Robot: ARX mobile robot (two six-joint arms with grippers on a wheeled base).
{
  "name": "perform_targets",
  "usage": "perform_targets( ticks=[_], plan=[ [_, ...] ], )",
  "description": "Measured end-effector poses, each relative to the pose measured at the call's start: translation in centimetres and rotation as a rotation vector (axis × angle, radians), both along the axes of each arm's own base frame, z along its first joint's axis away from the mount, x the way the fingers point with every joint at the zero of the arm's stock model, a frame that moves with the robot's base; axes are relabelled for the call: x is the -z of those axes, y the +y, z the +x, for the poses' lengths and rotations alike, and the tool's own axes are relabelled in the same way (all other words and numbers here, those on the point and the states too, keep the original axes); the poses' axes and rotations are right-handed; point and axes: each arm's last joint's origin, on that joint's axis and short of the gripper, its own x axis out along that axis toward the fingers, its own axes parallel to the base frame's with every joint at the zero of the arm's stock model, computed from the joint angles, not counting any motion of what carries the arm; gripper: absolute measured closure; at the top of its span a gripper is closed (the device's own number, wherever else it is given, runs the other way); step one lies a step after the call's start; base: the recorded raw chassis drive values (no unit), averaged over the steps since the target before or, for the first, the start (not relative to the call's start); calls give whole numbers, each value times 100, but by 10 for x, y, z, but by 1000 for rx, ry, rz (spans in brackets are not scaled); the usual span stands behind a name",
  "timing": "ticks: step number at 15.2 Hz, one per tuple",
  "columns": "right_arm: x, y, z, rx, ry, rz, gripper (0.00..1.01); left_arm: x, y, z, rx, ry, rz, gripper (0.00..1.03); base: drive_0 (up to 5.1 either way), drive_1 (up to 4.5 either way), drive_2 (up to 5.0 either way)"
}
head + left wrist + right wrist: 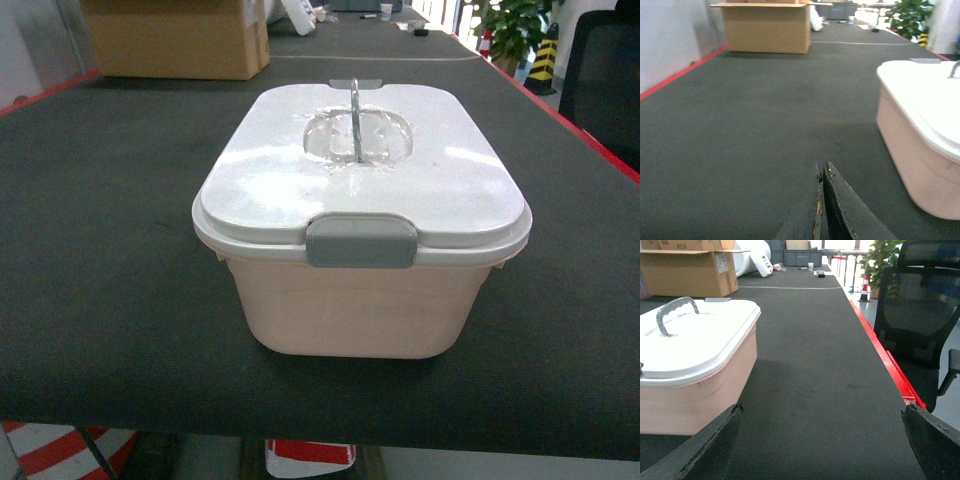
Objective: Pick capacitor and pack into box
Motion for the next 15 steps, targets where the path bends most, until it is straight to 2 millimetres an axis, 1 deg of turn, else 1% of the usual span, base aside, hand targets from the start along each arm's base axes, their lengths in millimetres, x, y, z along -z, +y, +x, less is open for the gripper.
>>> perform_targets(
  ticks=[1, 2, 3, 4, 7, 14, 15],
  plan=[
    [0, 0, 0, 1, 0, 0, 3, 2, 3, -4, -25, -1, -1, 101, 0, 0, 0],
    [0, 0, 0, 0, 0, 0, 3, 1, 2, -7, -2, -13, -1, 101, 0, 0, 0],
    [0, 0, 0, 0, 0, 0, 3, 7, 1, -10, 3, -25, -1, 101, 0, 0, 0],
    [0, 0, 0, 1, 0, 0, 3, 8, 2, -11, -2, -11, -2, 101, 0, 0, 0],
    [0, 0, 0, 0, 0, 0, 3, 5, 2, -20, 0, -31, -2, 101, 0, 0, 0],
    [0, 0, 0, 0, 0, 0, 3, 5, 2, -31, 0, -30, -2, 101, 0, 0, 0],
    [0, 0, 0, 0, 0, 0, 3, 8, 2, -37, -1, -7, -2, 101, 0, 0, 0]
  ],
)
